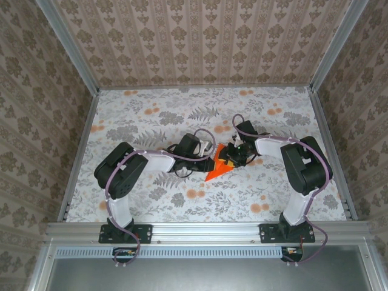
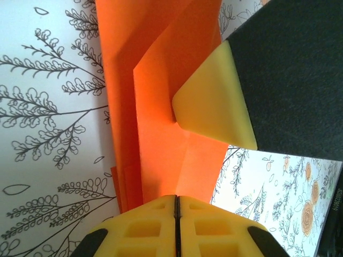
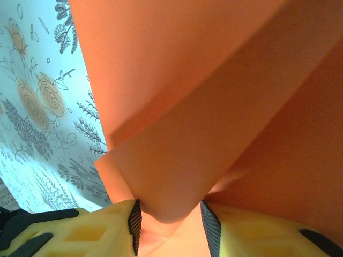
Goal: Fold a paper plane with a square sheet of paper (pick it up from the middle)
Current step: Fourth fold the wing at the center of the table.
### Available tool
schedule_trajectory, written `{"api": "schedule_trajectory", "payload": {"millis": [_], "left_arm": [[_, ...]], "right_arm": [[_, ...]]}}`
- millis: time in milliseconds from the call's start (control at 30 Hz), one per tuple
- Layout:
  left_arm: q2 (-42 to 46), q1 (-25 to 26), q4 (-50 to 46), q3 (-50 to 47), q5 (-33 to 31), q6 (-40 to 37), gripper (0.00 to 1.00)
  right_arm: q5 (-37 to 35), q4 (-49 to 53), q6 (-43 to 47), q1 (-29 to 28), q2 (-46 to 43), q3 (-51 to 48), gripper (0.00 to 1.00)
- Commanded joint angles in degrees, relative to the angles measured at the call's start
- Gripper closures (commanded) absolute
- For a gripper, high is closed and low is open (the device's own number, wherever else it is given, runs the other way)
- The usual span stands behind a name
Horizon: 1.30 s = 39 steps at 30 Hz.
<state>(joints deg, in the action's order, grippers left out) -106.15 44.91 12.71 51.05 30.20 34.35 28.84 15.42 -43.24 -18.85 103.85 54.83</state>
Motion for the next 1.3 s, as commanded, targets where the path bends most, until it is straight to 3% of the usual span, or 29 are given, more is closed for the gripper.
{"api": "schedule_trajectory", "payload": {"millis": [0,300,533,767,1000,1267], "left_arm": [[-1.1,-0.3,-0.6,1.4,0.2,0.6,0.91],[-1.4,-0.6,-1.8,1.6,-0.5,0.5,0.92],[-0.9,-1.0,-2.3,2.1,-0.6,0.2,0.92],[3.1,-1.0,-1.3,1.0,-0.1,0.4,0.87],[6.3,0.9,-0.8,-0.4,-1.0,1.7,0.82],[4.0,2.7,-2.5,0.1,-2.4,2.6,0.83]], "right_arm": [[-12.7,6.9,-0.2,0.0,6.4,-3.4,0.6],[-13.0,8.3,-1.1,0.0,8.1,-2.4,0.6],[-14.2,8.9,-2.2,0.0,8.9,-2.3,0.65],[-14.8,9.0,-3.0,0.0,9.0,-2.3,0.67],[-15.1,9.0,-3.2,-0.1,9.4,-2.4,0.67],[-15.4,9.2,-3.3,0.0,9.7,-2.6,0.67]]}}
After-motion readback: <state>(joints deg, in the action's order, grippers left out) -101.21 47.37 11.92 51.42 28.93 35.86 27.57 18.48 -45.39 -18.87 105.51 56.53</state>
